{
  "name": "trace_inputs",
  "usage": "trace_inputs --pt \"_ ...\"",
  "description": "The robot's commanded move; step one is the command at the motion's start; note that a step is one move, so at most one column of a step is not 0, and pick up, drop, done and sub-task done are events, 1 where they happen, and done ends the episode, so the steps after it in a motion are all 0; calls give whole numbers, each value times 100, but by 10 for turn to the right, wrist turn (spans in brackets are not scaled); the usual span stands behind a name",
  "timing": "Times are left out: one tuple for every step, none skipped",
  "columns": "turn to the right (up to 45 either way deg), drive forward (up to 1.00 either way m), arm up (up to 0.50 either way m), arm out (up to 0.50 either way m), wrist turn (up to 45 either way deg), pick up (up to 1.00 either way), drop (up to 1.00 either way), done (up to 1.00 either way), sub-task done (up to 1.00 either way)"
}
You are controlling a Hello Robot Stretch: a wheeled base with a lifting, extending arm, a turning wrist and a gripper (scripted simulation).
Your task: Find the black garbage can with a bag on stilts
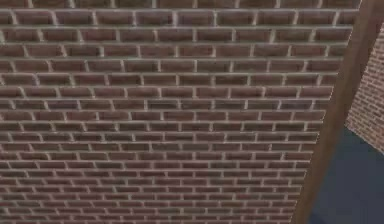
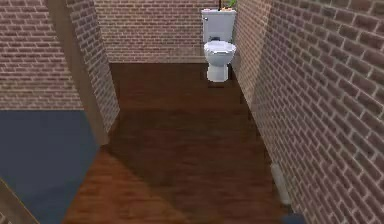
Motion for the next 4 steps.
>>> trace_inputs --pt "450 0 0 0 0 0 0 0 0" --pt "450 0 0 0 0 0 0 0 0" --pt "0 100 0 0 0 0 0 0 0" --pt "0 80 0 0 0 0 0 0 0"
